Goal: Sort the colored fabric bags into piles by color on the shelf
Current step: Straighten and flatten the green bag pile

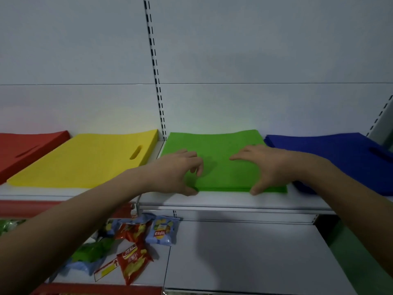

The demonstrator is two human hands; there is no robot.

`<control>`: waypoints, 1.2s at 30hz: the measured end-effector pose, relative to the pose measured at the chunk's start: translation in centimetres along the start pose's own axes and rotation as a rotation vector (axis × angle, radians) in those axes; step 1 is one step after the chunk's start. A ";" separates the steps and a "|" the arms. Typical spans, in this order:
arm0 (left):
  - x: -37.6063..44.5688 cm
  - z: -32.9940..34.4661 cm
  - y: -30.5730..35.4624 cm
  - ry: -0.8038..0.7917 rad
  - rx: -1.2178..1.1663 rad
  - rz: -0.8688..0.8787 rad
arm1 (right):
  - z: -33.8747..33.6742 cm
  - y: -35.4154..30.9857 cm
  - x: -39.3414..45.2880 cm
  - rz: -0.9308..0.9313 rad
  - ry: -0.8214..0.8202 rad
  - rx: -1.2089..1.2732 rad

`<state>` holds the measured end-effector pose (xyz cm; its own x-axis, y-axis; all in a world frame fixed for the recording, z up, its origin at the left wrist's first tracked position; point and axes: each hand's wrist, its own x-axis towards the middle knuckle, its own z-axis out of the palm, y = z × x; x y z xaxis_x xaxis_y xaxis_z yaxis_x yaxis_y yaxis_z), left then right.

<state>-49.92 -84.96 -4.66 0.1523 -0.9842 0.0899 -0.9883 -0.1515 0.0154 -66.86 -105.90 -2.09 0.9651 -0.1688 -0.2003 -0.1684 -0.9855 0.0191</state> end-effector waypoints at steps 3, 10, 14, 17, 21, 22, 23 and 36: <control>-0.2 0.4 -0.5 0.027 0.033 0.026 | 0.7 1.3 -0.8 0.036 -0.042 0.020; 0.0 0.5 -0.7 0.033 -0.157 -0.005 | 0.9 2.1 -1.7 -0.003 -0.028 0.179; 0.6 -1.1 -1.8 0.205 -0.690 -0.407 | -0.1 3.3 -1.7 0.073 0.222 0.709; 1.5 -1.0 -2.7 0.342 -0.933 -0.683 | 0.6 4.3 0.6 0.334 0.461 1.002; 2.2 0.0 -2.8 0.299 -1.297 -0.900 | 2.5 5.2 3.0 0.485 0.363 1.278; 2.2 0.2 -2.9 0.299 -1.323 -0.930 | 2.7 5.2 3.1 0.495 0.338 1.336; 2.2 0.2 -2.9 0.308 -1.349 -0.944 | 2.8 5.0 3.1 0.495 0.324 1.370; 3.0 -0.2 -4.2 0.273 -1.358 -0.917 | 1.9 5.4 1.9 0.520 0.339 1.563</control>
<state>-45.34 -87.23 -4.31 0.7848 -0.5526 -0.2806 0.1229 -0.3050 0.9444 -66.32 -111.49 -4.25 0.7085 -0.6492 -0.2767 -0.2840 0.0965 -0.9539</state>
